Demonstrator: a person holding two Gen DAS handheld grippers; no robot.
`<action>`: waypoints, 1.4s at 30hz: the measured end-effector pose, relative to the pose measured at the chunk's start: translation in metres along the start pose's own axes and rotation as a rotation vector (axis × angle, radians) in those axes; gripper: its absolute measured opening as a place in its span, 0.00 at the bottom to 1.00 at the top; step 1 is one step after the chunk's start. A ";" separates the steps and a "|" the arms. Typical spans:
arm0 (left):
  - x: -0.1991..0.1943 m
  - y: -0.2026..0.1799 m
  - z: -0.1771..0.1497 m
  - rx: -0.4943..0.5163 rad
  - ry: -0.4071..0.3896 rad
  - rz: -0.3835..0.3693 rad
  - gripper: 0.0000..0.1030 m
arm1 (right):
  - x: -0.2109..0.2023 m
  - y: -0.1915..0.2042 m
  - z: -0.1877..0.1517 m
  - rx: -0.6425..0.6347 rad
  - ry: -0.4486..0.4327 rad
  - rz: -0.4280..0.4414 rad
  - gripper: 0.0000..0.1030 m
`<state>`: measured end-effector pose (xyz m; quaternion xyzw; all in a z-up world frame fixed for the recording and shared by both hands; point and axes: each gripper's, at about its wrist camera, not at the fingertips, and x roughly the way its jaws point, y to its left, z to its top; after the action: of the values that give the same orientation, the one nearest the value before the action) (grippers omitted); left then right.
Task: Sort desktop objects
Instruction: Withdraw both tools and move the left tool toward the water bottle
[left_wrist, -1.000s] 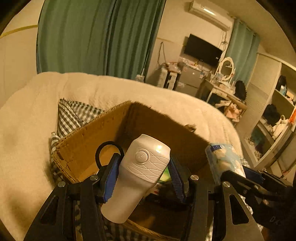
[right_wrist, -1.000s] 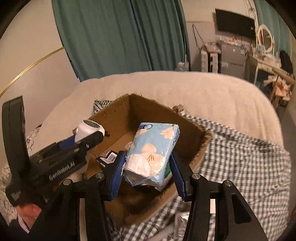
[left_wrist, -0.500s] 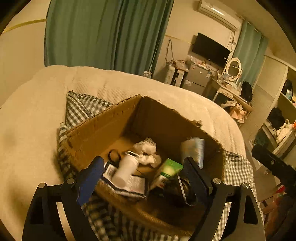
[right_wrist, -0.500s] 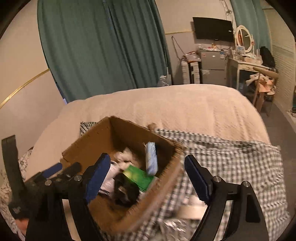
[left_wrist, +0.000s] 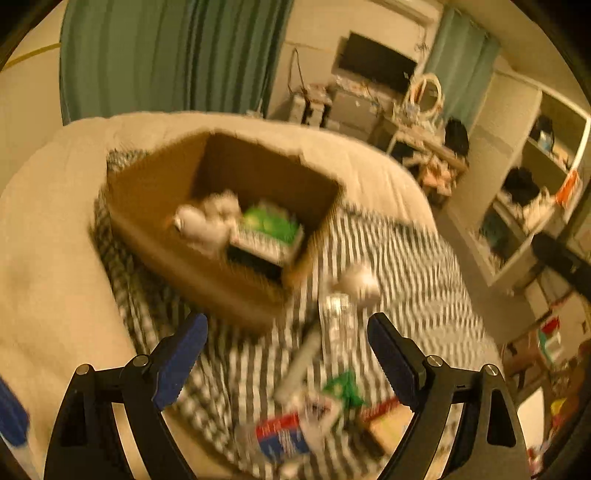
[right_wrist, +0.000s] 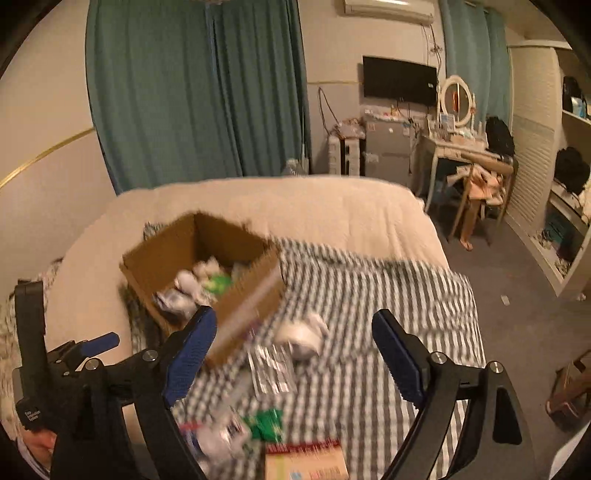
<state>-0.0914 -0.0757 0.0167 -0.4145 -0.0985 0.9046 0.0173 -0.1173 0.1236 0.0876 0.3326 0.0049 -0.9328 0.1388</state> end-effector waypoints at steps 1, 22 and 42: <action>0.003 -0.003 -0.012 0.020 0.022 0.005 0.88 | -0.001 -0.004 -0.011 0.002 0.012 -0.001 0.84; 0.112 -0.004 -0.095 -0.259 0.429 0.290 0.97 | 0.014 -0.048 -0.140 0.062 0.193 -0.020 0.89; 0.136 0.014 -0.104 -0.282 0.480 0.298 1.00 | 0.072 -0.023 -0.178 0.014 0.348 0.054 0.95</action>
<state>-0.1016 -0.0575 -0.1536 -0.6242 -0.1542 0.7511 -0.1501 -0.0666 0.1450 -0.0973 0.4899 0.0132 -0.8572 0.1584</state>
